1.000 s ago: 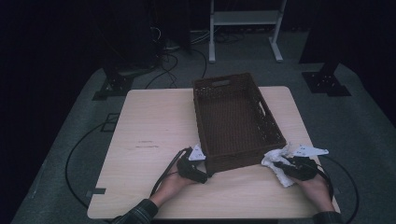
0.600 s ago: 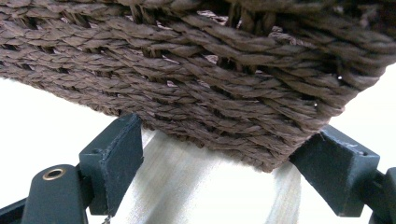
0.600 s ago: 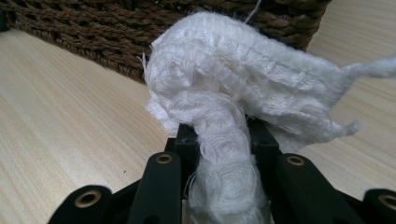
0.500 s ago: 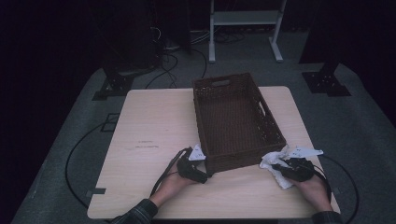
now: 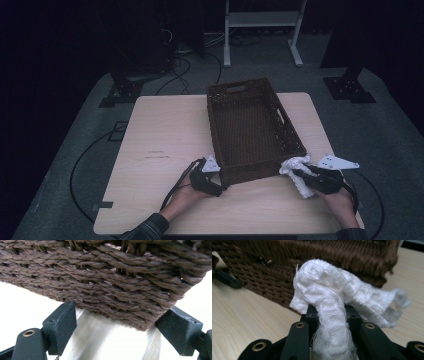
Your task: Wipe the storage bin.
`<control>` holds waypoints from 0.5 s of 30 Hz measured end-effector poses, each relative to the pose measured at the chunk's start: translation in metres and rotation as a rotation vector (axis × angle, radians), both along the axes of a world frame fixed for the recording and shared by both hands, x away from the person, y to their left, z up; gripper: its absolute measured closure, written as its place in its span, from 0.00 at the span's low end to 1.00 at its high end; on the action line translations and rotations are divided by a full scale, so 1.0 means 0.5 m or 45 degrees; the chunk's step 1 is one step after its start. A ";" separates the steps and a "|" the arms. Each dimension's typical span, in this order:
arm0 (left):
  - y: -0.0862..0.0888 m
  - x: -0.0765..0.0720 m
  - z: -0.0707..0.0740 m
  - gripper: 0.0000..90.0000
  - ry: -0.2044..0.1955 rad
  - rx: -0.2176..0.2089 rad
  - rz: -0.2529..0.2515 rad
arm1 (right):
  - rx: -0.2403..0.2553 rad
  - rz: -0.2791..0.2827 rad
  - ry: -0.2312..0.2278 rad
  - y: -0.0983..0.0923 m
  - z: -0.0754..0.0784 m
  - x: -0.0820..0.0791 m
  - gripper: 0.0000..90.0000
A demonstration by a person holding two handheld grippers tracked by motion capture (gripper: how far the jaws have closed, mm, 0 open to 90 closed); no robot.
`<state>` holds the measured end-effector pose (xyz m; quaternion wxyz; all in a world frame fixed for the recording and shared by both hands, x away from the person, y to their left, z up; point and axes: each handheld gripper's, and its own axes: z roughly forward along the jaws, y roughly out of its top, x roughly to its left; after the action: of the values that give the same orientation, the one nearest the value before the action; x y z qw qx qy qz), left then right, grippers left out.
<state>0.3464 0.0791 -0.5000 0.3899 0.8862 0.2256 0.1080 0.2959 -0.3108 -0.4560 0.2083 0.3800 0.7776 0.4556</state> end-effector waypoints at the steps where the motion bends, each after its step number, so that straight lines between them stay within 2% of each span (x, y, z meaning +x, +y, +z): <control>1: 0.000 0.000 0.000 0.19 0.000 -0.001 0.000 | 0.009 0.003 -0.028 0.001 0.009 -0.004 0.79; 7: 0.000 0.000 0.000 0.19 0.001 -0.001 -0.001 | 0.024 0.015 -0.068 0.005 0.025 -0.013 0.79; 9: 0.000 0.000 0.000 0.19 0.002 -0.001 -0.001 | 0.054 0.016 -0.106 0.004 0.035 -0.017 0.78; 12: 0.000 0.000 0.000 0.20 0.002 0.000 -0.002 | 0.106 0.026 -0.131 0.001 0.049 -0.021 0.78; 15: 0.000 0.000 0.000 0.20 0.002 -0.002 -0.003 | 0.097 0.029 -0.127 0.004 0.048 -0.020 0.78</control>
<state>0.3463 0.0792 -0.4999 0.3906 0.8862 0.2252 0.1067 0.2861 -0.3087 -0.4318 0.2271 0.3557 0.7525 0.5056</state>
